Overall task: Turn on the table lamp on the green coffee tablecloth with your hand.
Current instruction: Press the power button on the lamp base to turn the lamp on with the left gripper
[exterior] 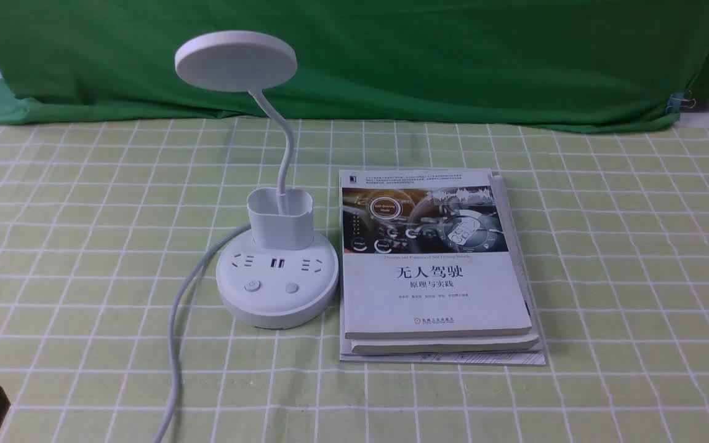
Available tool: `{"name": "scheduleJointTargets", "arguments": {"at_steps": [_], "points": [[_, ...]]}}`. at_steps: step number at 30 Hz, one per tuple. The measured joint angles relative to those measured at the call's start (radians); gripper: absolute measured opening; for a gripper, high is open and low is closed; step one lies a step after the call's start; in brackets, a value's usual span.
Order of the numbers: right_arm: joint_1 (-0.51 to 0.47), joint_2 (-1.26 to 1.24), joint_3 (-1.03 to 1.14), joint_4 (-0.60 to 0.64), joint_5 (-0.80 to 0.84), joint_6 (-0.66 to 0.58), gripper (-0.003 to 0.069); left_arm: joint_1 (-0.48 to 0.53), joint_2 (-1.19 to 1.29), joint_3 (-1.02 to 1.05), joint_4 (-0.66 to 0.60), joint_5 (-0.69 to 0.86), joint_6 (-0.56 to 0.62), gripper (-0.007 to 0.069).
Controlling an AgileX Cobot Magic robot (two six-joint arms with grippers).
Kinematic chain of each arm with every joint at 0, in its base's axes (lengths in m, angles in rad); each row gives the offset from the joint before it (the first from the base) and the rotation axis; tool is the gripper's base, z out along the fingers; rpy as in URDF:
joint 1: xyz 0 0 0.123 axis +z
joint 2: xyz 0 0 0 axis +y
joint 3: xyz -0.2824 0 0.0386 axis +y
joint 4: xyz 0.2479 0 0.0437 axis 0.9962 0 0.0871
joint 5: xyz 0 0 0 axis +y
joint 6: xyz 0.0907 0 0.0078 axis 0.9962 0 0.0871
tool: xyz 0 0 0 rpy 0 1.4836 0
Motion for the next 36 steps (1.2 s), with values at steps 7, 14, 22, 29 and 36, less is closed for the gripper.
{"name": "scheduleJointTargets", "arguments": {"at_steps": [7,14,22,29,36], "points": [[0.000,0.000,0.000,0.000,0.000,0.000,0.0245,0.000,0.000,0.000,-0.003,0.000,0.000,0.0019],[0.000,0.000,0.000,0.000,0.000,-0.001,0.0245,0.000,0.000,0.000,-0.032,-0.062,0.000,0.0019],[0.000,0.000,0.000,0.000,0.000,-0.001,0.0245,0.000,0.000,0.000,-0.032,-0.118,0.000,0.0019],[0.000,0.000,0.000,0.000,0.000,-0.001,0.0245,0.000,0.000,0.000,0.006,-0.020,0.000,0.0019],[0.000,0.000,0.000,0.000,0.000,-0.001,0.0245,0.000,0.000,0.000,-0.001,-0.024,0.000,0.0019]]}}
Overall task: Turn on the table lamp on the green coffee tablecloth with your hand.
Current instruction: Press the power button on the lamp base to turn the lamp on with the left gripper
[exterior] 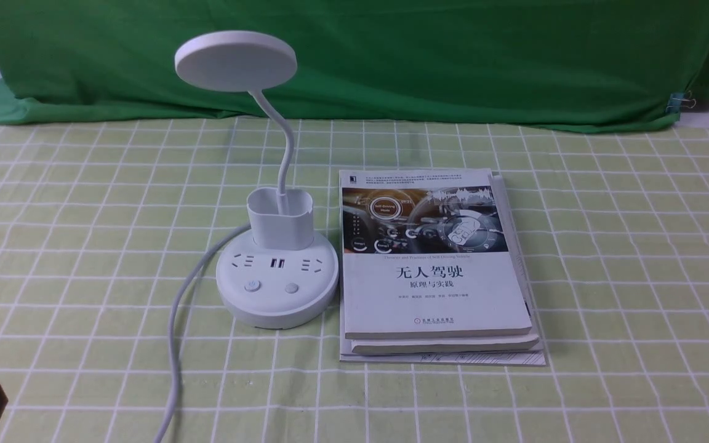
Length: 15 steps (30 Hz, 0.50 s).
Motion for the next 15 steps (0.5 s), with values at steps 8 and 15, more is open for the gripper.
{"name": "scheduleJointTargets", "arguments": {"at_steps": [8,15], "points": [[0.000,0.000,0.000,0.000,0.000,0.000,0.0245,0.000,0.000,0.000,-0.073,-0.255,0.000,0.0019],[0.000,0.000,0.000,0.000,0.000,0.000,0.0245,0.000,0.000,0.000,-0.085,-0.602,-0.089,0.0019]]}}
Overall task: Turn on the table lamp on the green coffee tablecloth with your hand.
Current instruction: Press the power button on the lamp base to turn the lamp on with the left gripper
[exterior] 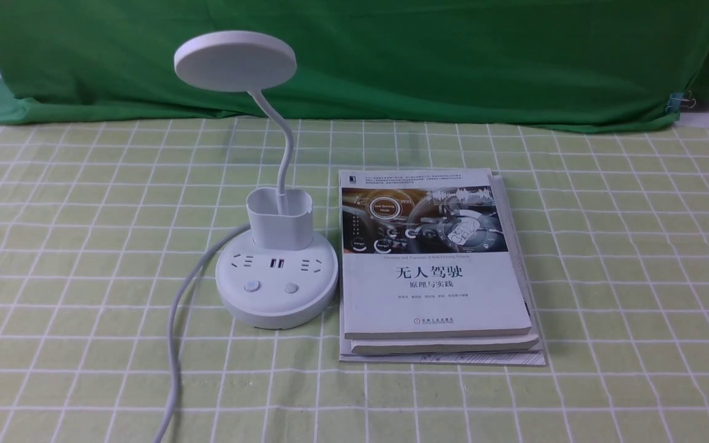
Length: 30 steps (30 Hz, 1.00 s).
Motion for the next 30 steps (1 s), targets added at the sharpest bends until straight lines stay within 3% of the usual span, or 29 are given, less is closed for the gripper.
{"name": "scheduleJointTargets", "arguments": {"at_steps": [4,10,14,19,23,30], "points": [[0.000,0.000,0.000,0.000,0.000,0.000,0.0245,0.000,0.009,-0.099,-0.001,0.026,-0.011,0.0019],[0.000,0.000,0.000,0.000,0.000,0.000,0.0245,0.000,0.142,-0.374,0.001,0.251,-0.013,0.0019],[0.000,0.000,0.000,0.000,0.000,0.000,0.0245,0.000,0.300,-0.540,-0.031,0.656,-0.049,0.0019],[0.000,0.000,0.000,0.000,0.000,0.000,0.0245,0.000,0.443,-0.553,-0.022,0.882,-0.046,0.0019],[0.000,0.000,0.000,0.000,0.000,0.000,0.0245,0.000,0.539,-0.554,-0.011,0.843,-0.043,0.0019],[0.000,0.000,0.000,0.000,0.000,0.000,0.0245,0.000,0.746,-0.558,-0.101,0.761,-0.039,0.0019]]}}
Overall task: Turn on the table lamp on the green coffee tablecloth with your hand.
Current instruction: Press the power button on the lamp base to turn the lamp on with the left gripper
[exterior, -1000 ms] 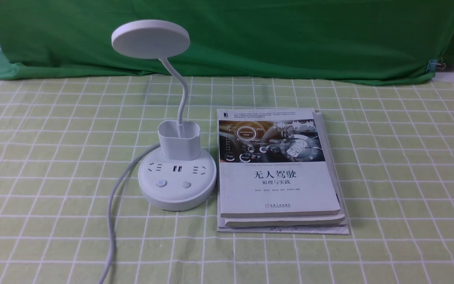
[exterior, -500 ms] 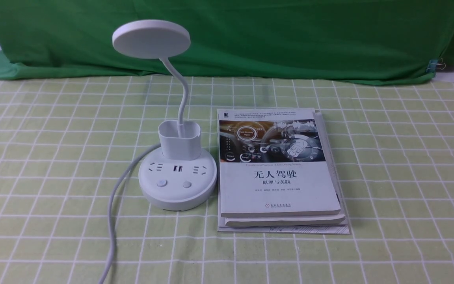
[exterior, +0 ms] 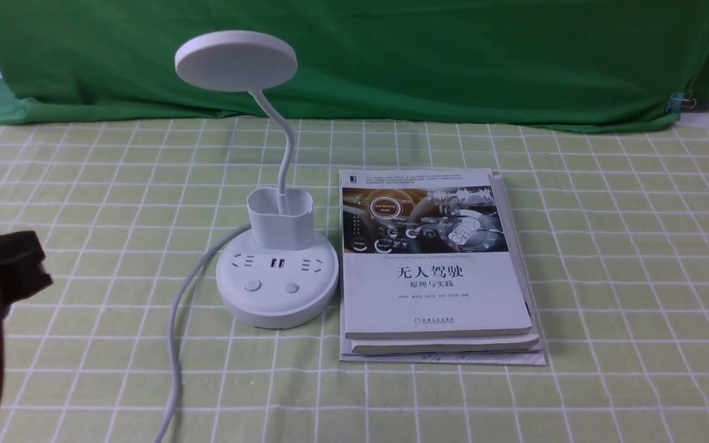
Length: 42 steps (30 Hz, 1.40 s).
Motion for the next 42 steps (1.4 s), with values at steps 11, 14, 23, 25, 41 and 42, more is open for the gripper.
{"name": "scheduleJointTargets", "arguments": {"at_steps": [11,14,23,25,41,42], "points": [[0.000,0.000,0.000,0.000,0.000,0.000,0.0245,0.000,0.466,-0.084,-0.242,0.080,0.305,0.0019],[0.000,0.000,0.000,0.000,0.000,0.000,0.0245,0.000,0.576,-0.171,-0.380,0.195,0.498,0.0019],[0.000,0.000,0.000,0.000,0.000,0.000,0.0245,-0.253,0.865,-0.437,-0.203,0.250,0.452,0.0022],[0.000,0.000,0.000,0.000,0.000,0.000,0.0245,-0.299,0.899,-0.462,-0.087,0.228,0.356,0.0024],[0.000,0.000,0.000,0.000,0.000,0.000,0.0245,-0.392,1.021,-0.500,0.232,-0.029,0.113,0.0030],[0.000,0.000,0.000,0.000,0.000,0.000,0.0245,-0.392,1.025,-0.500,0.232,-0.029,0.113,0.0031]]}}
